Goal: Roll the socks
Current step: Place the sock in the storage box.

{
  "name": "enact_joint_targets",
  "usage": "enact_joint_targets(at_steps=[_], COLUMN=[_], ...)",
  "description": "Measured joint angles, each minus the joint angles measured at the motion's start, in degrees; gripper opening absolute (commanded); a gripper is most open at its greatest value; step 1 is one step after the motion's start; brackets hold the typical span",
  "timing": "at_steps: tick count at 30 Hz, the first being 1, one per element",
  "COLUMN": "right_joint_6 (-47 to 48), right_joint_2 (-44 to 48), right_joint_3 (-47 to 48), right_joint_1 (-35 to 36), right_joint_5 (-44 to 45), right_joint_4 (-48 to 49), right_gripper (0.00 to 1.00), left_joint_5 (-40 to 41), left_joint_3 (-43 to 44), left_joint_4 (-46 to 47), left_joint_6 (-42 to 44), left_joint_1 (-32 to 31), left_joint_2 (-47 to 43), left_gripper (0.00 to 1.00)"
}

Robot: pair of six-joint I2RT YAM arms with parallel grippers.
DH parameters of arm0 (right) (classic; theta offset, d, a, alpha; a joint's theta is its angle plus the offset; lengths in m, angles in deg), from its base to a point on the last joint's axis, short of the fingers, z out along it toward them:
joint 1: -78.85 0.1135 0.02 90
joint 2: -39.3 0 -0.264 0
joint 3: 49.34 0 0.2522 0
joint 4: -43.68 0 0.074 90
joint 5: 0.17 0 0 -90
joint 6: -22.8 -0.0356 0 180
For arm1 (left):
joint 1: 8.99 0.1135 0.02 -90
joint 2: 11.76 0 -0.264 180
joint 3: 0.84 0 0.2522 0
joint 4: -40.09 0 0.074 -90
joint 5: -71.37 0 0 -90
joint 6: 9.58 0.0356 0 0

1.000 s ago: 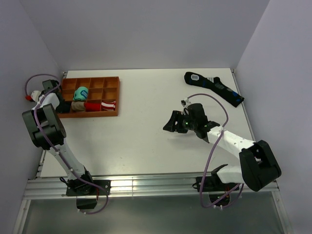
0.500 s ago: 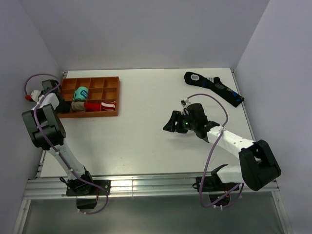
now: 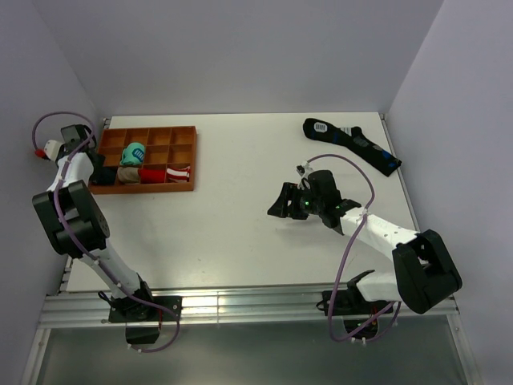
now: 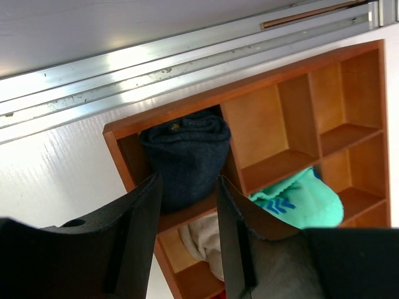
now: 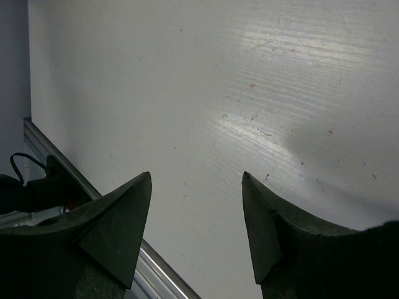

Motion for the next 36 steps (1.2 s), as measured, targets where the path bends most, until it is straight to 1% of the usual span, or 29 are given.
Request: enact_joint_targets(at_steps=[4,9,15,24,32,36], right_joint_6=[0.0,0.0,0.2,0.4,0.4,0.4], right_joint_2=[0.0,0.0,0.0,-0.3,-1.6,-1.9], right_joint_3=[0.0,0.0,0.0,0.0,0.0,0.0], right_joint_1=[0.0,0.0,0.0,0.0,0.0,0.0], right_joint_5=[-0.2,-0.4,-0.4,-0.4,-0.4,-0.4], right_joint_4=[0.0,0.0,0.0,0.0,0.1,0.2], right_gripper=[0.67,0.67,0.67,0.67,0.67,0.67], left_joint_5=[-0.1,0.1,0.1,0.5,5.3,6.7], left_joint_3=[0.1,0.6,2.2,2.4,3.0,4.7], left_joint_4=[0.0,0.0,1.2,2.6,2.0,1.2], left_joint_6=[0.0,0.0,0.0,-0.2,-2.6,-3.3], left_joint_1=[0.0,0.0,0.0,-0.3,-1.2,-1.5], left_joint_2=[-0.6,-0.5,1.8,6.7,7.6,9.7], left_gripper=[0.45,0.38,0.34,0.32,0.32,0.31])
